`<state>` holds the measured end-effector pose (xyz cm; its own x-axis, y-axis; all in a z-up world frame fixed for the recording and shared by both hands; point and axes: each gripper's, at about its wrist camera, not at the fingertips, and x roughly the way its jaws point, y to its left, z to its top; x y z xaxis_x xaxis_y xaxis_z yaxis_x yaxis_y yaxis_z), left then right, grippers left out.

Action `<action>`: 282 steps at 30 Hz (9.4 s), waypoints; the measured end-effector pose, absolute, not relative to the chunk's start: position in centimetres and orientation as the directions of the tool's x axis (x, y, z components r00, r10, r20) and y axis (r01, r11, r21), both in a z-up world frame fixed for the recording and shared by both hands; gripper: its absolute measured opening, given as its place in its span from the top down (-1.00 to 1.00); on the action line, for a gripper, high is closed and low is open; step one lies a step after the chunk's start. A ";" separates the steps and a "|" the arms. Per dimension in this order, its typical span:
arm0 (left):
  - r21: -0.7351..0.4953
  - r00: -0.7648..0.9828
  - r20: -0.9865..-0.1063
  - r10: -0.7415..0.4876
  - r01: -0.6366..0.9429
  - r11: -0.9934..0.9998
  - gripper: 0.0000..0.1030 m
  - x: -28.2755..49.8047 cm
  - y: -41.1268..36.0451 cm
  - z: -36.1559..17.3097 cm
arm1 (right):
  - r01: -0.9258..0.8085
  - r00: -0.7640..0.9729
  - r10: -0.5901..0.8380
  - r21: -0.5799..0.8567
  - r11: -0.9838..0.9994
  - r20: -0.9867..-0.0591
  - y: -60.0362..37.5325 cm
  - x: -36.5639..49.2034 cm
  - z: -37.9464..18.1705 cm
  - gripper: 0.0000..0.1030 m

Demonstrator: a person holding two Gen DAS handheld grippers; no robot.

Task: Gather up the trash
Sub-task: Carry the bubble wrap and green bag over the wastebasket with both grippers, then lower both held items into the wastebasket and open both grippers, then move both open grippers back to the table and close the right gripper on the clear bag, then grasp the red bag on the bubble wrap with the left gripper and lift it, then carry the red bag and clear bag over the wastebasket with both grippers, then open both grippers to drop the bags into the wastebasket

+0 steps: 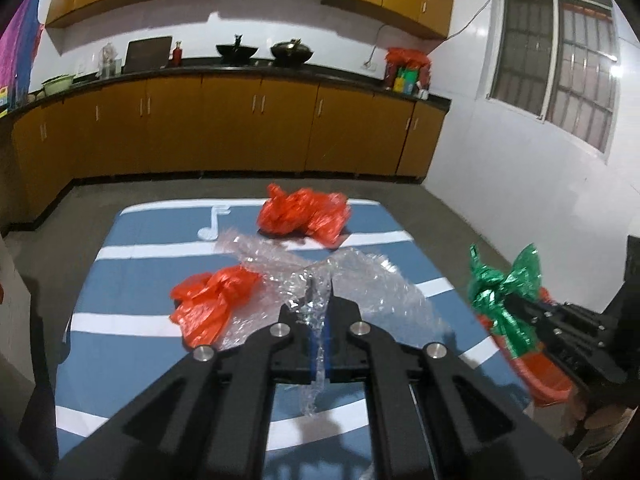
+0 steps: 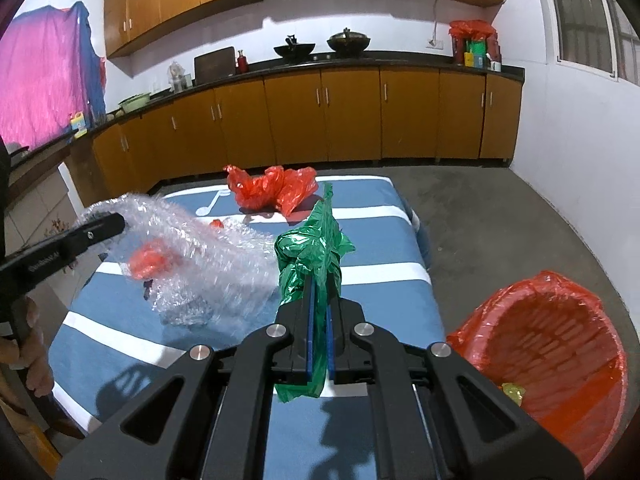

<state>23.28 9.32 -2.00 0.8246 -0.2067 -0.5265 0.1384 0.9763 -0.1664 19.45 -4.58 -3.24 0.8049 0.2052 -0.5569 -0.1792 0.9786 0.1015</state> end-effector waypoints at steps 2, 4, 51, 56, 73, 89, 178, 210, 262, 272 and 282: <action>-0.171 0.829 -0.514 -0.221 0.153 0.973 0.93 23.0 8.8 -1.3 | -0.172 0.810 0.200 0.101 0.980 -0.551 -5.1 19.1 -2.9 0.90; -0.176 0.831 -0.502 -0.239 0.172 0.969 0.93 22.6 8.2 -0.6 | -0.165 0.814 0.193 0.100 0.981 -0.548 -5.5 19.0 -2.7 0.90; -0.292 0.564 -0.446 -0.695 0.642 0.709 0.94 22.5 -21.1 3.1 | 0.295 0.810 -0.160 0.156 0.943 -0.564 -27.3 9.7 -2.7 0.90; -0.292 0.541 -0.491 -0.683 0.636 0.714 0.94 23.4 -22.9 1.0 | 0.313 0.801 -0.164 0.169 0.935 -0.576 -28.2 9.6 -3.5 0.90; -0.307 0.508 -0.558 -0.656 0.608 0.732 0.36 25.3 -23.5 -2.6 | 0.314 0.784 -0.131 0.205 0.927 -0.607 -29.3 11.5 -4.5 0.42; -0.247 0.602 -0.539 -0.589 0.556 0.794 0.02 24.9 -19.2 -1.7 | 0.305 0.787 -0.149 0.167 0.937 -0.599 -27.9 11.6 -3.8 0.33; -0.139 0.705 -0.709 -0.014 -0.120 0.983 0.58 33.0 16.2 -11.9 | -0.156 0.641 0.186 0.111 0.981 -0.745 -2.5 31.5 -10.7 0.54; -0.209 0.763 -0.596 -0.251 0.154 0.966 0.58 25.9 4.4 -4.3 | -0.017 0.776 0.112 0.157 0.987 -0.620 -11.2 21.7 -3.7 0.54; -0.267 0.504 -0.625 -0.596 0.579 0.770 0.59 23.8 -19.5 -6.6 | 0.375 0.786 -0.209 0.180 0.909 -0.582 -27.3 11.3 -3.3 0.54; -0.278 0.465 -0.652 -0.599 0.589 0.759 0.58 24.0 -20.9 -7.8 | 0.393 0.779 -0.209 0.201 0.897 -0.591 -28.0 11.5 -3.8 0.54; -0.295 0.449 -0.677 -0.583 0.560 0.774 0.13 24.6 -20.5 -9.0 | 0.394 0.781 -0.184 0.242 0.887 -0.597 -28.8 11.3 -4.4 0.24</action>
<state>24.58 -20.52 -9.03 0.4488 -0.5829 -0.6774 0.5605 0.7740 -0.2948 11.26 -28.82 -4.38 0.7807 -0.1842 -0.5972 0.3941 0.8867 0.2419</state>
